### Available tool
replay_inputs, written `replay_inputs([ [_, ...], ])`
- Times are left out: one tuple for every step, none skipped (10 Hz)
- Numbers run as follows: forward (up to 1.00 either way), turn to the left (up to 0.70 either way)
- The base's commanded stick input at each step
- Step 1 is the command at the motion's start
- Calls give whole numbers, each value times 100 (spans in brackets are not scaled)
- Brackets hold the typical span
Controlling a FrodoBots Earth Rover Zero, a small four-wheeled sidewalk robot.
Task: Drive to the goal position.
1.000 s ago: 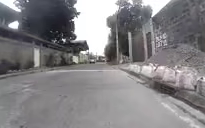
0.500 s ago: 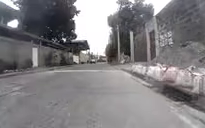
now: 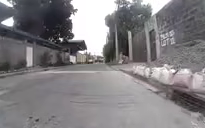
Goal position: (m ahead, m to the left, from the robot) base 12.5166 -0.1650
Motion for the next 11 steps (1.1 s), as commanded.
replay_inputs([
  [100,0],
  [100,0],
  [100,0],
  [100,0],
  [100,0],
  [100,0],
  [100,0],
  [100,0],
  [100,0],
  [100,0],
  [100,0],
])
